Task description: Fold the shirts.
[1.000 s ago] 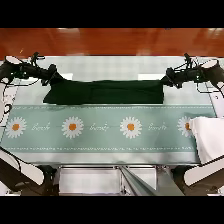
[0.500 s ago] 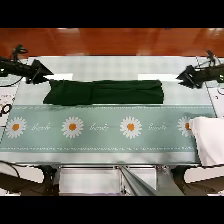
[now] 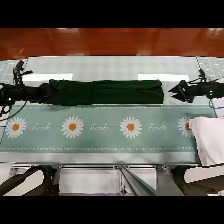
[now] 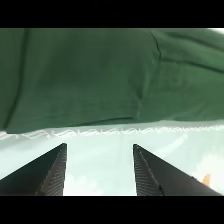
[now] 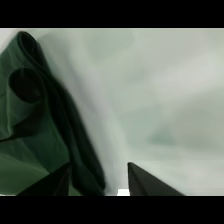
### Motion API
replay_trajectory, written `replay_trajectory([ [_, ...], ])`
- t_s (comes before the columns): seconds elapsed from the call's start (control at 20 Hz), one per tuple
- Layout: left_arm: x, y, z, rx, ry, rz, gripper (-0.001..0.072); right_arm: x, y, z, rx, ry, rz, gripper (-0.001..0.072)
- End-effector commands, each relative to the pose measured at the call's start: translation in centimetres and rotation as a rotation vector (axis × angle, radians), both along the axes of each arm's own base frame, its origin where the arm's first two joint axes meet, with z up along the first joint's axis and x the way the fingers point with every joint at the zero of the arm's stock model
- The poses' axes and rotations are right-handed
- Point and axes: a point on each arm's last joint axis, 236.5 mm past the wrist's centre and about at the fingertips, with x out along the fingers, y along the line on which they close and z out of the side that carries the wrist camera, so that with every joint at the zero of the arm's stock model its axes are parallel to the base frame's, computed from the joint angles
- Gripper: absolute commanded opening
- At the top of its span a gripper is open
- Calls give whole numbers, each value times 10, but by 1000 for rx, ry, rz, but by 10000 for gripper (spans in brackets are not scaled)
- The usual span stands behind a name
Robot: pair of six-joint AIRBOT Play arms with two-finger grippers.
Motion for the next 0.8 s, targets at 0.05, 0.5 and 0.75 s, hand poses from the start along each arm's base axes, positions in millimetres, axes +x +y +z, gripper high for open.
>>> replay_trajectory([
  [0.05, -3, -20, -2, 9, -39, -20, 507, 17, 41, -16, 60, 4, 54, 419],
  [0.5, 1, -30, 6, -32, -60, -21, 505, 54, 100, 19, 48, -93, 249, 25],
  [0.75, 17, -79, 28, -115, -136, -69, 17, 32, 69, 89, -196, -169, 343, 24],
])
